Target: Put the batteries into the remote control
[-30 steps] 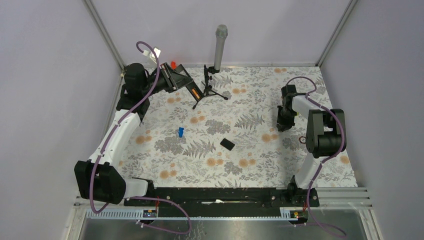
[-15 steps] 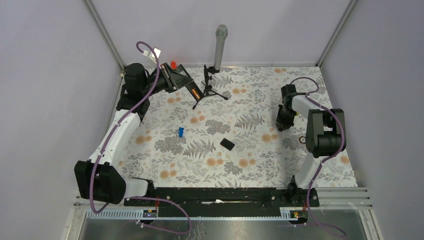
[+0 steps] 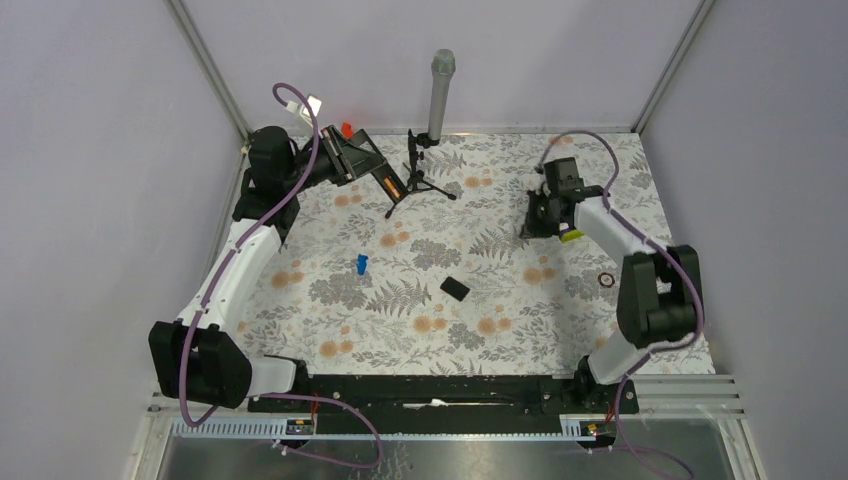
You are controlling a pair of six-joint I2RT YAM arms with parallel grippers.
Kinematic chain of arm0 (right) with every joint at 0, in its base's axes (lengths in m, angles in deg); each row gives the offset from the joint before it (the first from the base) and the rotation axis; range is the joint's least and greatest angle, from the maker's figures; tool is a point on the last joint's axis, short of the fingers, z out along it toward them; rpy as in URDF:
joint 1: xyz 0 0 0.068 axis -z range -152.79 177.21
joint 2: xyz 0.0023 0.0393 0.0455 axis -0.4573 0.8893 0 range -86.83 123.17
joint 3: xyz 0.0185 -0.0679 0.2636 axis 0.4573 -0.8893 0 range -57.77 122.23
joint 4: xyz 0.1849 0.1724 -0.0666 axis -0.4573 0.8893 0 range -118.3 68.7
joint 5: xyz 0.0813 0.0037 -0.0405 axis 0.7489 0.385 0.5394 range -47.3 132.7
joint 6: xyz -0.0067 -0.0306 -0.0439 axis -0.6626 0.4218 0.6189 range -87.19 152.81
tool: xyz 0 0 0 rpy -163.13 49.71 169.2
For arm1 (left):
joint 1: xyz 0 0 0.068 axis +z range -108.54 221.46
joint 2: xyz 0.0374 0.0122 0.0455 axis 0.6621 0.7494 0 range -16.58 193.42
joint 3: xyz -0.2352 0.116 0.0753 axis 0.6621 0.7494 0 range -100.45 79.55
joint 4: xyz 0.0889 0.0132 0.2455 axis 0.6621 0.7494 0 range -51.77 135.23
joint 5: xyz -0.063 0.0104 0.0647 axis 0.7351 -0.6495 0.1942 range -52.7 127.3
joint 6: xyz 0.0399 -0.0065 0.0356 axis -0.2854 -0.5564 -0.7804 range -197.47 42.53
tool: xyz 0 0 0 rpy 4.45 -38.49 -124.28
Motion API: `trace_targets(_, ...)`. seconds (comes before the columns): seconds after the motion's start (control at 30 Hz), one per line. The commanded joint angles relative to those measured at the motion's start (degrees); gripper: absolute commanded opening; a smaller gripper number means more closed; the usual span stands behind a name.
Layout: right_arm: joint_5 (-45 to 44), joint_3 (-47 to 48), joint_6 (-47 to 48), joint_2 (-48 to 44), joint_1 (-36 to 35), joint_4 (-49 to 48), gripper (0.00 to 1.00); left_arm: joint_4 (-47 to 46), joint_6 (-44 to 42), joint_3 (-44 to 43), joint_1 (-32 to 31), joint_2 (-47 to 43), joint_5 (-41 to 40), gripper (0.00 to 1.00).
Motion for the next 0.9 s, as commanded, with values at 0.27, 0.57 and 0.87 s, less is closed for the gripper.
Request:
trace_targets(0.27,23.85,-1.84,2.47,-27.68,-18.61,-28.7,0.03,-11.76,8.25,-1.46,0.36,2.2,8.36,0.0)
trace_targets(0.57,29.81,-0.31,6.54,-33.01,-21.2,-32.15,0.11,-29.8,20.64,2.04,-0.42,4.99,15.02,0.0)
trace_targets(0.87,26.23,8.26,3.31,-30.03,-22.9,-24.57,0.13,-43.02,27.76,5.29,-2.73,6.23,17.42,0.0)
